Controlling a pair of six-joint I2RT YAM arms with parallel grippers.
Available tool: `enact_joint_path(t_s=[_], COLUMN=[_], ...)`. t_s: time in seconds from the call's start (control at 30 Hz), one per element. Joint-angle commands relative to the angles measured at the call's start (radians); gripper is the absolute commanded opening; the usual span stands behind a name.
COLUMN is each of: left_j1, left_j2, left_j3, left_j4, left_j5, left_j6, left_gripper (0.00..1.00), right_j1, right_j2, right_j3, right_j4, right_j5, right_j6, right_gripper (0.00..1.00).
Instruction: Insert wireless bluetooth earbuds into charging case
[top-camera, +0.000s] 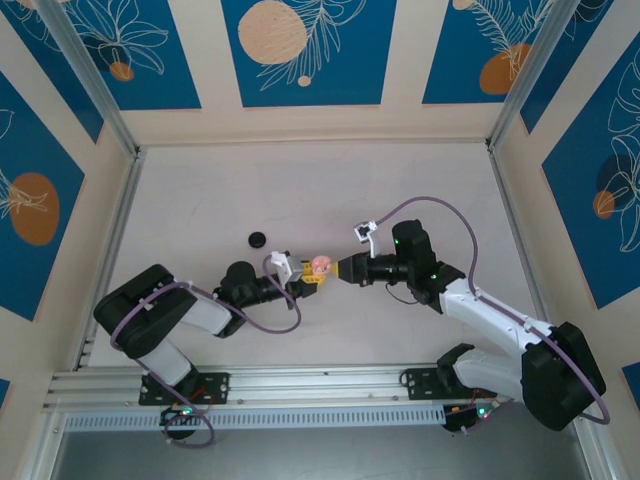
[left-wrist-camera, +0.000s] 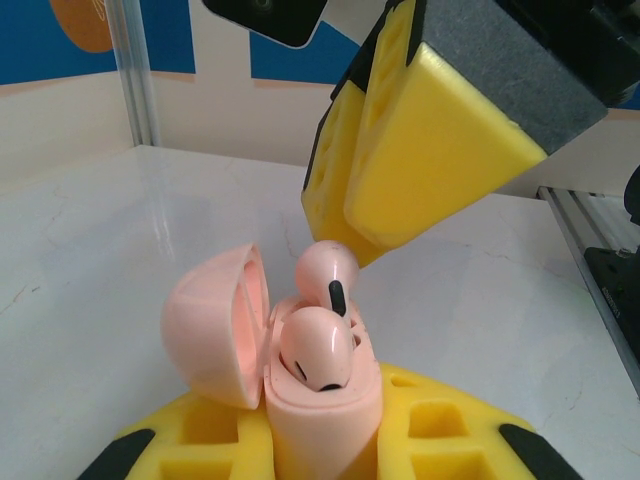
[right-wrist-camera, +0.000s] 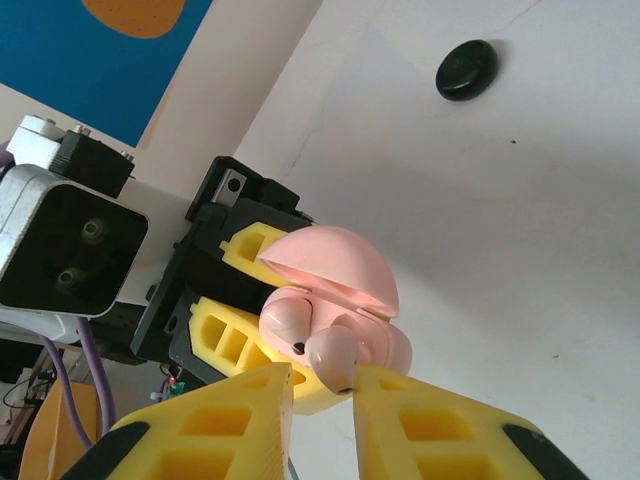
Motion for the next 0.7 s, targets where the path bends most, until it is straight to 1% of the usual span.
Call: enact_joint_path(t_s=[0.0,0.67], left_j1=[-0.015,-0.015], left_j2=[-0.027,-0.026], left_j3=[0.0,0.0], left_j4=[0.045,0.045], left_j5=[0.033,0.036], left_j6=[0.026,0.023], left_gripper=[0.11,0.11], right_j1=[-0.004,-0.004], right_j2=[0.009,0.056], right_j3=[0.005,0.007], right_j4=[0.029,0.082], right_j5=[-0.026,-0.041], right_j6=[0.01,0.013], right_gripper=[0.23,0.21])
